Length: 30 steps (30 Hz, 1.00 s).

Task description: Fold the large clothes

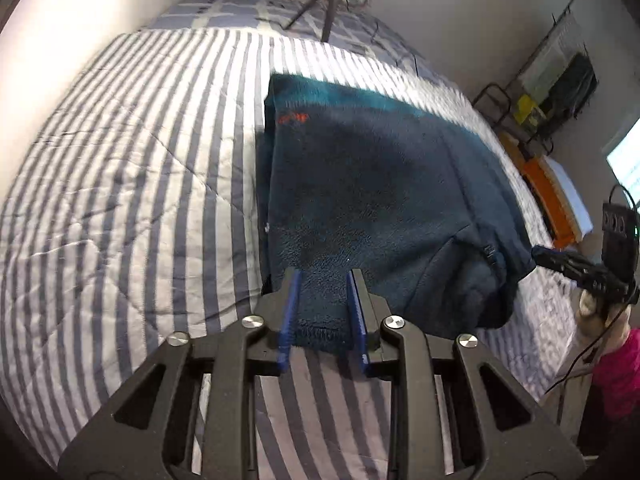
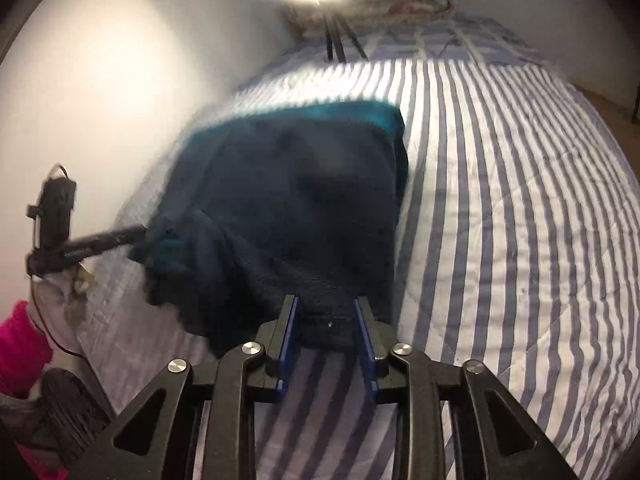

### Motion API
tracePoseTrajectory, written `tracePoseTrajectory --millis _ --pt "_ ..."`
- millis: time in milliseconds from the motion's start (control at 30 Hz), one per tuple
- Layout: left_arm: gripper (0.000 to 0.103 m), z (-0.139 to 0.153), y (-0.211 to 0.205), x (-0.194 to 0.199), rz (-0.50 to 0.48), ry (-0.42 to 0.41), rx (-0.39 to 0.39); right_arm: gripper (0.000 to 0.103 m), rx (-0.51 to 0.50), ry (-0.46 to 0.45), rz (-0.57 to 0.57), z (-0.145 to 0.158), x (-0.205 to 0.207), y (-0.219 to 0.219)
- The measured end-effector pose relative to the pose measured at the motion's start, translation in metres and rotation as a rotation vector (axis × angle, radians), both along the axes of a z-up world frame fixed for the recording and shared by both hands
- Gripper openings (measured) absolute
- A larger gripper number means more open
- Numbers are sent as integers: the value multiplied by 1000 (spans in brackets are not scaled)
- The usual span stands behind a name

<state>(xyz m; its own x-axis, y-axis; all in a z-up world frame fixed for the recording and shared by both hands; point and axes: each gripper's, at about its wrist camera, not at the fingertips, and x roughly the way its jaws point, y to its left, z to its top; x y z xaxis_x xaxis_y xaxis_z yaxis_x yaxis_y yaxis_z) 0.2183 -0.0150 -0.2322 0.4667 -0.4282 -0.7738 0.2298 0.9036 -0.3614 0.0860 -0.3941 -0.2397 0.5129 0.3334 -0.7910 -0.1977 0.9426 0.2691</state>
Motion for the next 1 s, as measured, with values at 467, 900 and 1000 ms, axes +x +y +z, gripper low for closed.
tracePoseTrajectory --millis 467,900,1000 --pt "54 18 27 62 81 53 -203 54 -40 -119 30 35 39 26" --pt "66 -56 61 112 149 328 -531 83 112 39 -39 -14 87 -33" --pt "66 -73 66 110 160 364 -582 83 189 76 -27 -27 89 -39"
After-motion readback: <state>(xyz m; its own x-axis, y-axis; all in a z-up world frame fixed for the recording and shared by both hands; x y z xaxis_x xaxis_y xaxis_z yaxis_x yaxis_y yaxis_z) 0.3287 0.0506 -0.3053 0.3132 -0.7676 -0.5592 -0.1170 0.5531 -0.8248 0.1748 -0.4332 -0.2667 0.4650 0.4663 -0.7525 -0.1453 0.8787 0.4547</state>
